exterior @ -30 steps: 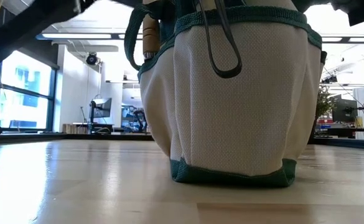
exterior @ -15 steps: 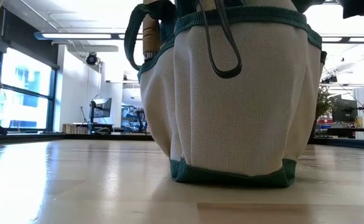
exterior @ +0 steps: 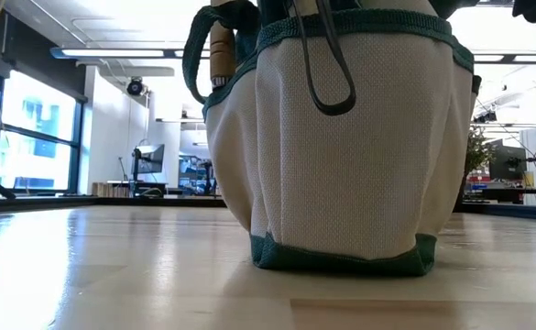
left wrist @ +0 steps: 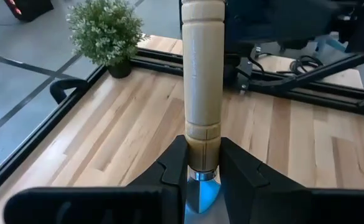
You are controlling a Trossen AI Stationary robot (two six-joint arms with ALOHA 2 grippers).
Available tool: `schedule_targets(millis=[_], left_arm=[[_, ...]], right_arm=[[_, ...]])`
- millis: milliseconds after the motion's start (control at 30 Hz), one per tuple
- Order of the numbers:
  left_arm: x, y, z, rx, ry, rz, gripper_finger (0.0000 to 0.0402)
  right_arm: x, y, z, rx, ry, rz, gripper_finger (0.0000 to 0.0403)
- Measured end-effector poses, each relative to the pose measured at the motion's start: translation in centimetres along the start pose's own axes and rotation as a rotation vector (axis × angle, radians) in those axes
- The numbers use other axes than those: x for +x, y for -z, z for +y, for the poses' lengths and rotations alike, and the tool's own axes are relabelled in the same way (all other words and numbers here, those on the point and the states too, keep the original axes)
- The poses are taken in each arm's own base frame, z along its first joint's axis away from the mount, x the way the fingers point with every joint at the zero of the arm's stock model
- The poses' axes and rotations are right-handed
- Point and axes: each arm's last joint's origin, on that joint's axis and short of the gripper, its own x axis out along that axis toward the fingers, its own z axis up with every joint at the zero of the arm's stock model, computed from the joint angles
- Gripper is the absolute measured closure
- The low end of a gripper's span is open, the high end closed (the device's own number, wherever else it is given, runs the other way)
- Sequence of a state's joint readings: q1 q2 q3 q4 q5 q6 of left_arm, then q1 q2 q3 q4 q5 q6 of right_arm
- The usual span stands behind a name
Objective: Pick & Place Garden tools in Gardening bag
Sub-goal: Put the trowel into the gardening bag
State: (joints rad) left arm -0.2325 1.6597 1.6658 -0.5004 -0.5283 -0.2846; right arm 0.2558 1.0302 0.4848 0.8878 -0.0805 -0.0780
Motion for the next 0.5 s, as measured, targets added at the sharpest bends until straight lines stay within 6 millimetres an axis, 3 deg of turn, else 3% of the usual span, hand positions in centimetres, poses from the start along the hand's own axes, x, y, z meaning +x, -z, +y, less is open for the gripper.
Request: schedule_targets(millis=[267, 500], left_arm=[[0.2, 0.3, -0.2, 0.019, 0.048, -0.004, 0.0345], [0.5, 0.4, -0.3, 0.043, 0.050, 0.004, 0.0345]], right_arm=[[-0.2, 0.2, -1.0, 0.004, 0.364, 0.036, 0.0119], [-0.2, 0.4, -1.7, 0.044, 0.432, 0.032, 0.0119]])
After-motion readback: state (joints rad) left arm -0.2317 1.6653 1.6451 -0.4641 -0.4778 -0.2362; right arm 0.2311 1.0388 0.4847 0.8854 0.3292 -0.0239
